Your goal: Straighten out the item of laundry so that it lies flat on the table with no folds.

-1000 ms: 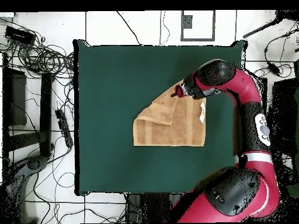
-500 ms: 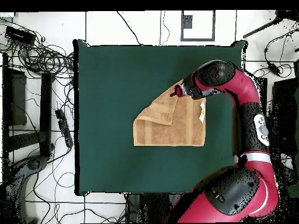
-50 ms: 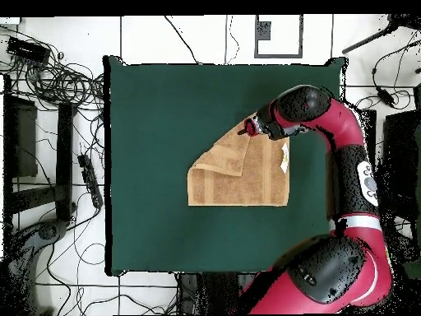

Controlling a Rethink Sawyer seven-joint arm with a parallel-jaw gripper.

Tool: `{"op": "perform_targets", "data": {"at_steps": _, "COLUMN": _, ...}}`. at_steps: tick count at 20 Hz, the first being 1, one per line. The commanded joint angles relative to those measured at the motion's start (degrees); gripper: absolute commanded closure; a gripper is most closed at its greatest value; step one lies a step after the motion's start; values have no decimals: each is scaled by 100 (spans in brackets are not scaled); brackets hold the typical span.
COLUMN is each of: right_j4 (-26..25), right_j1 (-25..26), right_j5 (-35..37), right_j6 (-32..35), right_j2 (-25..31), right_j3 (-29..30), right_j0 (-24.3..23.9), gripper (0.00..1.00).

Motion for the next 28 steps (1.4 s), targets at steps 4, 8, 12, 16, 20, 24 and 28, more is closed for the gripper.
{"op": "perform_targets", "data": {"at_steps": 4, "right_j4": 572, "right_j1": 234, "right_j5": -436, "right_j6": 258, "right_j2": 365, "right_j3": 815, "right_j0": 358, "gripper": 0}}
{"op": "perform_targets", "data": {"at_steps": 8, "right_j4": 805, "right_j1": 262, "right_j5": -331, "right_j6": 362, "right_j2": 354, "right_j3": 855, "right_j0": 363, "gripper": 0}}
{"op": "perform_targets", "data": {"at_steps": 12, "right_j4": 933, "right_j1": 311, "right_j5": -280, "right_j6": 303, "right_j2": 327, "right_j3": 811, "right_j0": 387, "gripper": 0}}
{"op": "perform_targets", "data": {"at_steps": 16, "right_j4": 1084, "right_j1": 302, "right_j5": -204, "right_j6": 384, "right_j2": 290, "right_j3": 857, "right_j0": 410, "gripper": 0}}
{"op": "perform_targets", "data": {"at_steps": 20, "right_j4": 1179, "right_j1": 299, "right_j5": -166, "right_j6": 428, "right_j2": 243, "right_j3": 888, "right_j0": 435, "gripper": 0}}
{"op": "perform_targets", "data": {"at_steps": 24, "right_j4": 1097, "right_j1": 344, "right_j5": -148, "right_j6": 304, "right_j2": 155, "right_j3": 839, "right_j0": 517, "gripper": 0}}
{"op": "perform_targets", "data": {"at_steps": 28, "right_j4": 1073, "right_j1": 424, "right_j5": -274, "right_j6": 368, "right_j2": 131, "right_j3": 825, "right_j0": 581, "gripper": 0}}
